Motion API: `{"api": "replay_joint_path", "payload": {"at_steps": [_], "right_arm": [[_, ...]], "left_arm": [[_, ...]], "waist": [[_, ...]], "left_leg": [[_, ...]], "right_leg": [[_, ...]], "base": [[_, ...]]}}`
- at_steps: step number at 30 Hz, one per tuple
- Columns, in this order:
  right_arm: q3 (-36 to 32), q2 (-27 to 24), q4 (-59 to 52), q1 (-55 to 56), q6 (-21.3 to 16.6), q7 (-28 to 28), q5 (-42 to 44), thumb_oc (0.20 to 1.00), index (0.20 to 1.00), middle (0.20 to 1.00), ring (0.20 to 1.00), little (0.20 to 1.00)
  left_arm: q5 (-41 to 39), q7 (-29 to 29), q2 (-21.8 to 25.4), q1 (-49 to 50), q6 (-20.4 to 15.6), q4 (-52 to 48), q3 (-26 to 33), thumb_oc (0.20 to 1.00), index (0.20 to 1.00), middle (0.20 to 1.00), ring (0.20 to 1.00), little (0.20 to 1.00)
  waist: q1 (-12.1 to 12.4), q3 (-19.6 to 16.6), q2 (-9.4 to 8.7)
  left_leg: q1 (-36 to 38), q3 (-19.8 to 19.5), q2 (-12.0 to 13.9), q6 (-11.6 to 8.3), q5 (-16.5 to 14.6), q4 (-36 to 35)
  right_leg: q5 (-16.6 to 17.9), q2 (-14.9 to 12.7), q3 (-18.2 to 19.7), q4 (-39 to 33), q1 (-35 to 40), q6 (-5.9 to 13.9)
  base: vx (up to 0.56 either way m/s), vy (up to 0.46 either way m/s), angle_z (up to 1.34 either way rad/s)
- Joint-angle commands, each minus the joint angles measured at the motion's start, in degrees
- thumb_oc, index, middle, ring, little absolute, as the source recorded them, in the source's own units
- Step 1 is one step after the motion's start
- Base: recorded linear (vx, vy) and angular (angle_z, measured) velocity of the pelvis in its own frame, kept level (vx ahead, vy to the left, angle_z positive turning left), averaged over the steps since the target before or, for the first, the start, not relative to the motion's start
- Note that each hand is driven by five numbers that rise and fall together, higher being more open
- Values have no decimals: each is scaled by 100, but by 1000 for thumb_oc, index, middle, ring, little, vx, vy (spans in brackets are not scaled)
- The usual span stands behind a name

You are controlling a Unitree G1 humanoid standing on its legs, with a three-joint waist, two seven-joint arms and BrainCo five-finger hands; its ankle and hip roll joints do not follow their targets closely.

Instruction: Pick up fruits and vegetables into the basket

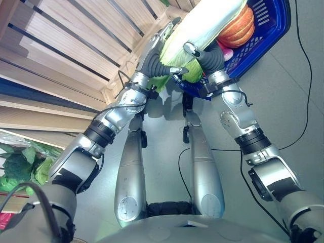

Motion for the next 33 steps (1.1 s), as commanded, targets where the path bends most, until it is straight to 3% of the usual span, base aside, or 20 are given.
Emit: {"api": "replay_joint_path", "payload": {"at_steps": [1,4,5,7,8,25,26,27,33], "right_arm": [[-1198,-235,-804,262,-774,-180,165,200,200,200,200,200],[-1188,-221,-822,244,-753,-138,149,200,200,200,200,200],[-1183,-234,-813,230,-778,-124,159,200,200,200,200,200],[-1176,-255,-857,219,-764,-141,162,200,200,200,200,200],[-1176,-256,-860,222,-765,-140,164,200,200,200,200,200],[-1145,-312,-857,200,-757,-91,222,200,200,200,200,200],[-1141,-307,-854,197,-742,-141,230,410,410,410,410,410],[-1136,-303,-844,200,-731,-133,235,1000,1000,1000,1000,1000],[-1151,-294,-847,212,-779,-100,627,1000,1000,1000,1000,1000]], "left_arm": [[-444,248,366,259,317,626,1267,1000,1000,1000,1000,1000],[-432,106,369,223,335,636,1223,1000,1000,1000,1000,1000],[-434,39,384,230,359,627,1164,959,959,959,959,959],[-452,-40,414,243,348,593,1105,228,228,228,228,228],[-454,-50,418,249,349,586,1103,200,200,200,200,200],[-574,-276,532,185,367,603,1032,200,200,200,200,200],[-578,-277,532,179,368,606,1025,200,200,200,200,200],[-578,-269,533,177,369,608,1019,200,200,200,200,200],[-560,-286,553,182,390,563,1019,200,200,200,200,200]], "waist": [[-52,-185,31],[-63,-185,33],[-59,-185,38],[-60,-185,44],[-60,-185,44],[-75,-185,56],[-74,-185,57],[-74,-185,55],[-66,-185,62]], "left_leg": [[101,130,-182,188,-215,-25],[92,131,-178,189,-209,-33],[72,136,-176,185,-213,-8],[65,137,-181,182,-210,-3],[67,138,-180,181,-212,-2],[53,150,-155,177,-229,19],[61,147,-155,176,-228,15],[60,143,-155,175,-227,16],[56,156,-153,171,-211,9]], "right_leg": [[-284,145,-332,216,311,37],[-281,152,-320,222,293,41],[-283,150,-321,232,279,40],[-274,154,-322,229,275,41],[-274,154,-322,228,277,41],[-301,150,-324,255,259,38],[-299,147,-325,253,266,39],[-299,147,-324,251,269,40],[-292,144,-332,236,273,34]], "base": [[0,0,0],[0,0,0],[0,0,0],[0,0,0],[0,0,0],[0,0,0],[0,0,0],[0,0,0],[1,0,-1]]}}
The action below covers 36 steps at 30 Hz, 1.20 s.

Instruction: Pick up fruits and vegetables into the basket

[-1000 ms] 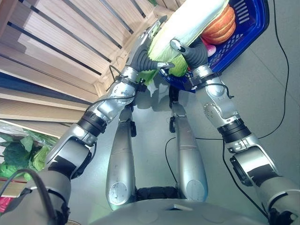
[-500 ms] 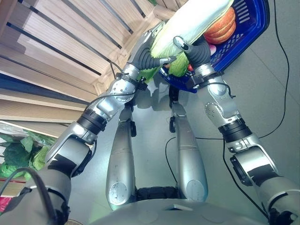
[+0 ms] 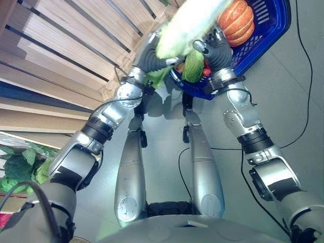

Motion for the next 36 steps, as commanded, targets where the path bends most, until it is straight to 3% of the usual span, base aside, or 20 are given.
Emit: {"api": "replay_joint_path", "payload": {"at_steps": [1,13,21,32,36], "right_arm": [[-648,-221,-816,143,-645,95,613,1000,1000,1000,1000,1000],[-813,-128,-640,156,-717,408,1285,1000,1000,1000,1000,1000],[-737,-114,-618,155,-496,527,1391,1000,1000,1000,1000,1000],[-420,98,-295,381,-360,480,1522,1000,1000,1000,1000,1000],[-295,183,-247,421,-301,427,1518,1000,1000,1000,1000,1000]], "left_arm": [[-263,164,428,276,27,223,548,200,200,200,200,200],[-217,-84,483,226,-155,311,438,200,200,200,200,200],[-201,-155,536,214,-230,270,380,200,200,200,200,200],[239,410,454,268,-1184,1,404,200,200,200,200,200],[494,660,413,246,-1330,-207,400,200,200,200,200,200]], "waist": [[-56,-186,56],[-43,-186,44],[-32,-186,38],[-18,-186,21],[-11,-186,13]], "left_leg": [[82,112,-160,187,-202,27],[101,102,-144,186,-208,5],[89,88,-143,178,-190,7],[91,76,-147,188,-179,-12],[74,77,-148,188,-177,-11]], "right_leg": [[-294,135,-360,240,331,38],[-296,135,-379,244,342,40],[-284,129,-384,249,333,39],[-268,146,-361,232,329,9],[-265,149,-348,220,318,0]], "base": [[8,2,-4],[1,0,0],[0,0,0],[0,0,0],[0,0,0]]}}
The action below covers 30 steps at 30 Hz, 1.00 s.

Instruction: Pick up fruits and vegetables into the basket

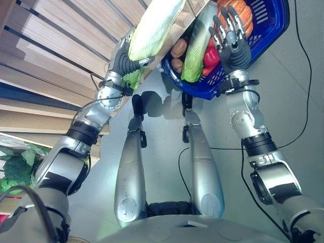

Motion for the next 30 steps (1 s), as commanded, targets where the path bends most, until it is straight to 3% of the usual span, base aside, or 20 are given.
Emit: {"api": "replay_joint_path", "payload": {"at_steps": [1,7,10,30], "right_arm": [[20,22,-306,77,-105,16,138,1000,1000,1000,1000,1000],[90,97,-295,84,-12,-90,112,1000,1000,1000,1000,1000],[138,150,-300,91,18,-130,52,1000,1000,1000,1000,1000],[360,192,-623,-121,249,225,68,1000,1000,1000,1000,1000]], "left_arm": [[349,390,-14,-71,-632,-587,141,200,200,200,200,200],[610,573,-34,-128,-877,-738,130,200,200,200,200,200],[573,402,-72,-118,-954,-860,108,200,200,200,200,200],[165,-1224,-177,-310,-486,-987,-668,200,200,200,200,200]], "waist": [[30,-186,16],[38,-186,5],[47,-186,3],[8,-186,-71]], "left_leg": [[70,85,-157,199,-183,-25],[76,71,-165,199,-168,-46],[78,65,-173,205,-168,-51],[104,101,-164,229,-118,-133]], "right_leg": [[-285,153,-326,220,290,25],[-275,162,-315,201,303,17],[-269,164,-313,194,303,17],[-135,198,-295,110,306,68]], "base": [[0,0,0],[0,0,0],[0,0,0],[0,0,0]]}}
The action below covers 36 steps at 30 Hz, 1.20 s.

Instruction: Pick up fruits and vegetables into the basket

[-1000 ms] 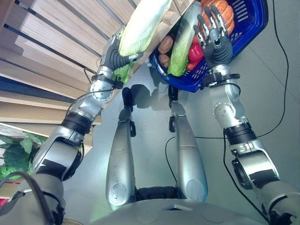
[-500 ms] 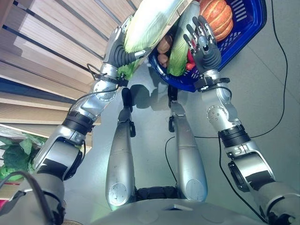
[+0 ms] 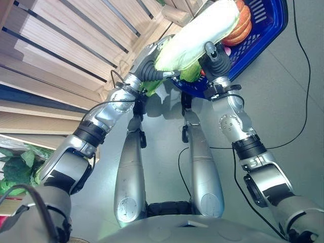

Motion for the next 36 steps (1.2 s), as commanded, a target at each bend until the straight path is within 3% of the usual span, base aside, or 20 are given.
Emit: {"api": "replay_joint_path", "payload": {"at_steps": [1,12,13,14,29,30,32,36], "right_arm": [[-35,-55,-615,-109,-124,214,84,1000,1000,1000,1000,1000],[-24,-136,-654,-128,-104,351,120,1000,1000,1000,1000,1000],[-20,-140,-659,-130,-116,355,115,755,755,755,755,755],[-16,-158,-670,-152,-147,394,118,200,200,200,200,200],[18,-163,-642,-125,-245,471,130,200,200,200,200,200],[23,-160,-640,-125,-251,468,120,200,200,200,200,200],[20,-150,-642,-134,-237,455,117,200,200,200,200,200],[10,-157,-645,-103,-287,437,124,200,200,200,200,200]], "left_arm": [[-181,-248,-19,-186,-136,-553,-165,200,200,200,200,200],[-253,-746,50,-194,233,-447,-355,200,200,200,200,200],[-254,-756,58,-197,238,-440,-362,200,200,200,200,200],[-278,-790,83,-220,260,-432,-378,200,200,200,200,200],[-173,-492,92,-165,296,-419,-357,200,200,200,200,200],[-164,-437,89,-154,318,-418,-341,235,235,235,235,235],[-149,-292,75,-139,351,-379,-311,1000,1000,1000,1000,1000],[-61,-8,73,-44,411,-351,-240,1000,1000,1000,1000,1000]], "waist": [[58,-187,-67],[51,-187,-65],[50,-187,-63],[44,-187,-58],[60,-187,-37],[64,-187,-38],[72,-187,-41],[94,-187,-39]], "left_leg": [[110,114,-163,226,-115,-123],[101,130,-145,214,-149,-81],[102,132,-144,213,-150,-81],[72,133,-143,212,-108,-100],[55,103,-151,203,-142,-56],[53,98,-154,203,-140,-57],[55,98,-151,205,-136,-57],[48,73,-164,202,-137,-50]], "right_leg": [[-112,194,-291,164,289,41],[-138,175,-295,182,291,62],[-139,174,-296,181,292,61],[-98,170,-299,157,267,62],[-138,160,-298,182,256,62],[-137,160,-298,176,258,60],[-134,156,-302,183,254,65],[-131,148,-315,176,258,66]], "base": [[0,0,0],[0,0,0],[0,0,0],[0,0,0],[0,0,0],[0,0,0],[0,0,0],[0,0,0]]}}
